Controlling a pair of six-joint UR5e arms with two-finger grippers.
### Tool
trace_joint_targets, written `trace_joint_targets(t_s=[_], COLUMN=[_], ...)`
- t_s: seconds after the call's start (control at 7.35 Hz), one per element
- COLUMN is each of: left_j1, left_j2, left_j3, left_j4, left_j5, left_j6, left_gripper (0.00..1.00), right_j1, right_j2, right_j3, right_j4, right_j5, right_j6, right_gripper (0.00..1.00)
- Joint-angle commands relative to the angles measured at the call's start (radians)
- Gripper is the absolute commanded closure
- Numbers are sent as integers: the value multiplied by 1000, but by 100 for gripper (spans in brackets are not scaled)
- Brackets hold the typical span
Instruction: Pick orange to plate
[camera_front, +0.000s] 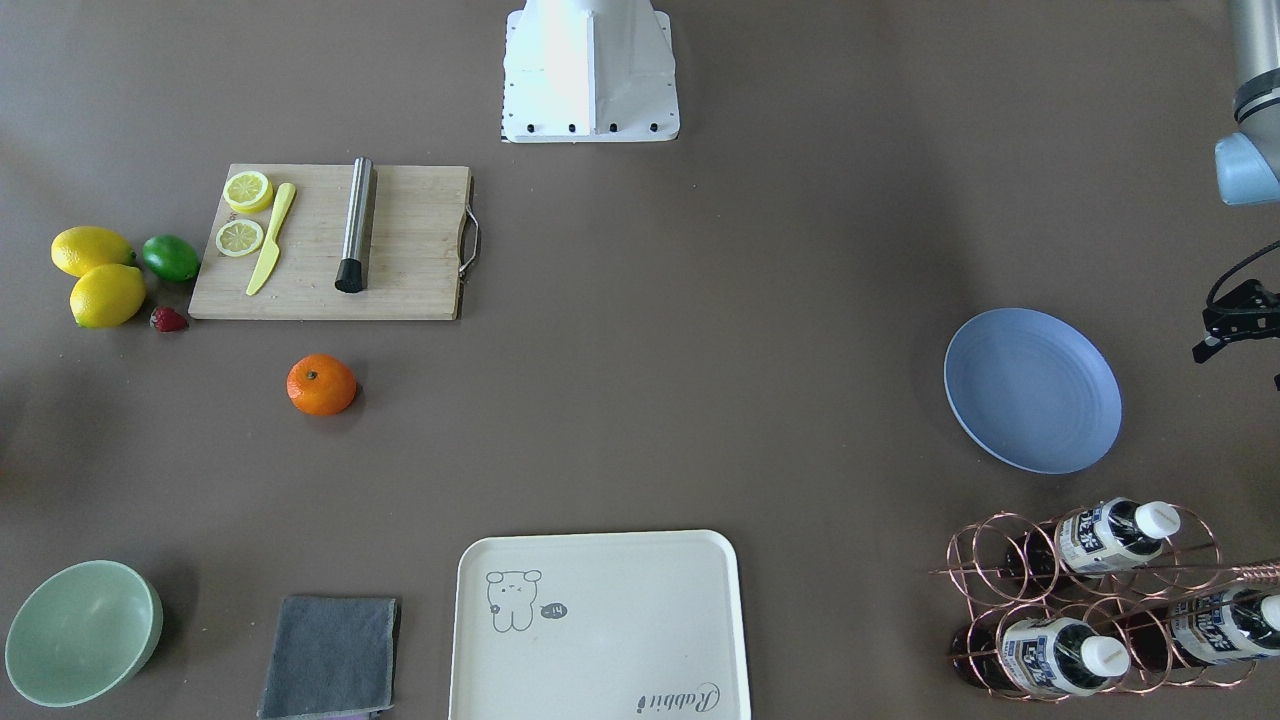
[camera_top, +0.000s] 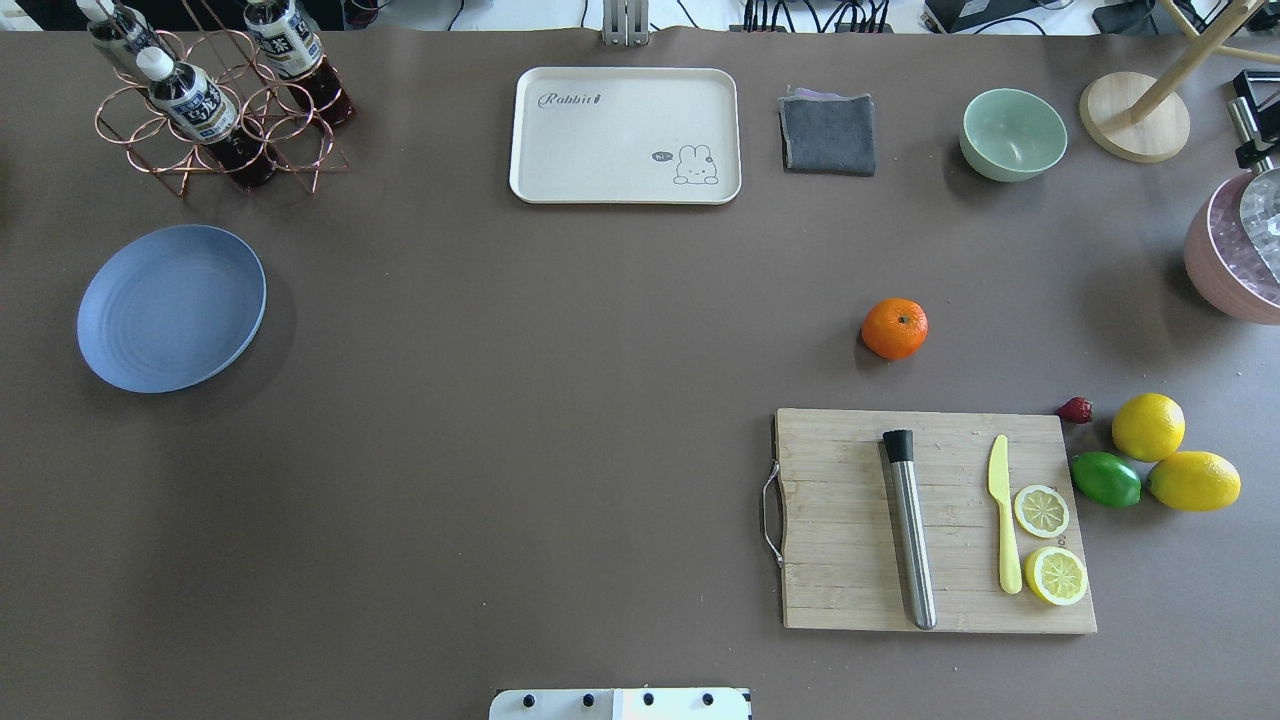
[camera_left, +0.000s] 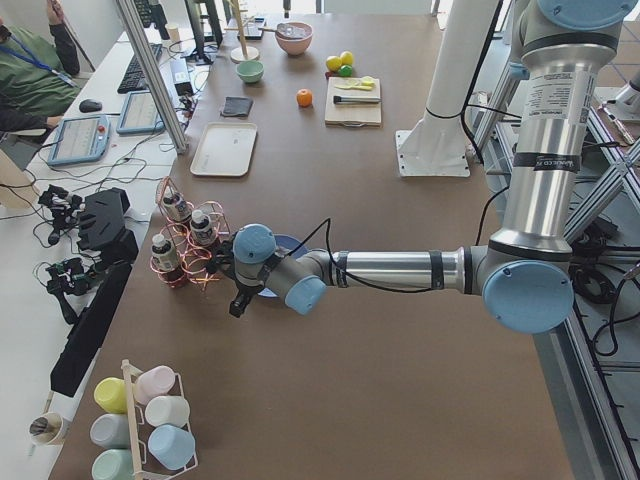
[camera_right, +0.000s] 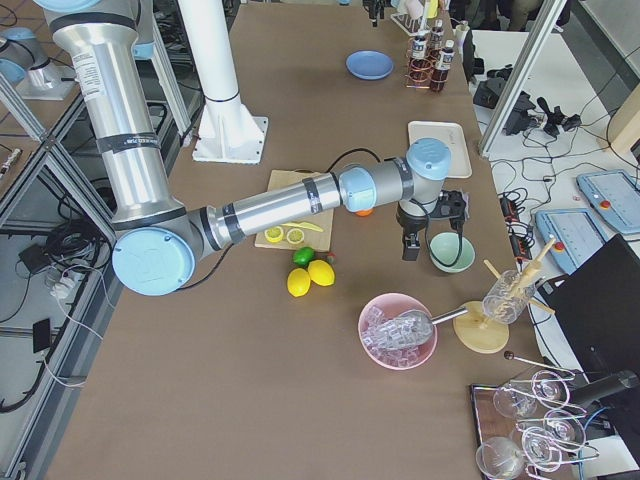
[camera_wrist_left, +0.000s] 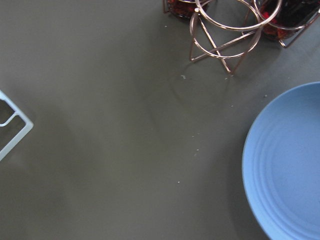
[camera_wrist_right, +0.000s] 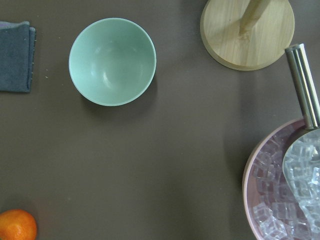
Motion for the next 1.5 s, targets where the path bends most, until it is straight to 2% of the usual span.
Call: trace_joint_targets(t_s=[0.0, 0.14, 0.27, 0.54, 0.68, 0.82, 0.95, 1.36], left_j1=[114, 163, 219, 240, 240, 238, 234, 226], left_j2=[-8, -8, -8, -2, -2, -6, -14, -69], left_j3=[128, 156, 158, 159, 159, 156, 152, 144], left_j4=[-271, -358, -391, -391, -390, -383, -362, -304], left_j5=[1, 51, 113, 132, 130, 119, 95, 63], left_j6=[-233, -323, -380, -382, -388, -394, -417, -509], left_gripper=[2, 2, 2, 3, 25, 92, 100, 100], right_j1=[-37, -50, -65, -80, -88, -102, -117, -125], right_j2=[40, 46, 50, 54, 51, 46, 41, 44], right_j3=[5, 5, 5, 5, 3, 2, -3, -14], right_j4=[0, 0, 0, 2, 40, 96, 135, 140], right_j5=[-2, -4, -10, -10, -10, -16, -31, -42], right_j6=[64, 87, 88, 90, 125, 201, 232, 231], right_gripper=[0, 0, 0, 0, 0, 0, 0, 0])
